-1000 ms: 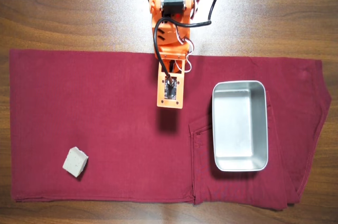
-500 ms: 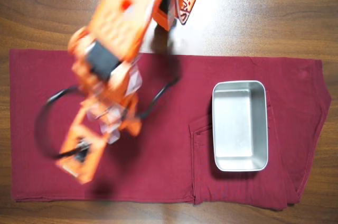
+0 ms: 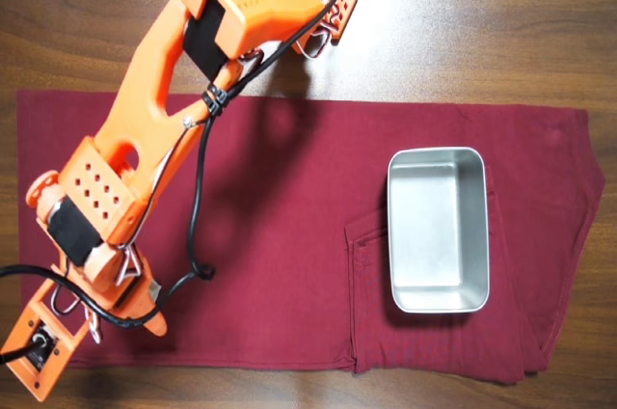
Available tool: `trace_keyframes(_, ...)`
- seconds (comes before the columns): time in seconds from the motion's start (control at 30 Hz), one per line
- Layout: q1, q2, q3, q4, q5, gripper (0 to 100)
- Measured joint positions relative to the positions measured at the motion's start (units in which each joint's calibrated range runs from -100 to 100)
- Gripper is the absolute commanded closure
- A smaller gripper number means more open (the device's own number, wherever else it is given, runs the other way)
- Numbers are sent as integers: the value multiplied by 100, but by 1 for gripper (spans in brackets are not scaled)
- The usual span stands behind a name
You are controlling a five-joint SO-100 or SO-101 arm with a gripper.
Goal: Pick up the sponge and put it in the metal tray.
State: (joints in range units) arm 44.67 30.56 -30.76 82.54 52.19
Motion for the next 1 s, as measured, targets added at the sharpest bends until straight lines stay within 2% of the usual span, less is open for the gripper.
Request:
trace_keyframes(0.33,249,590,-83,-441,10,57)
trace_keyframes(0.77,50,1128,-378,-948,-132,63)
trace_keyframes(0.93,-20,1276,-396,-1052,-195,84)
trace_keyframes(1.0,-130,1441,-396,-1221,-269,99)
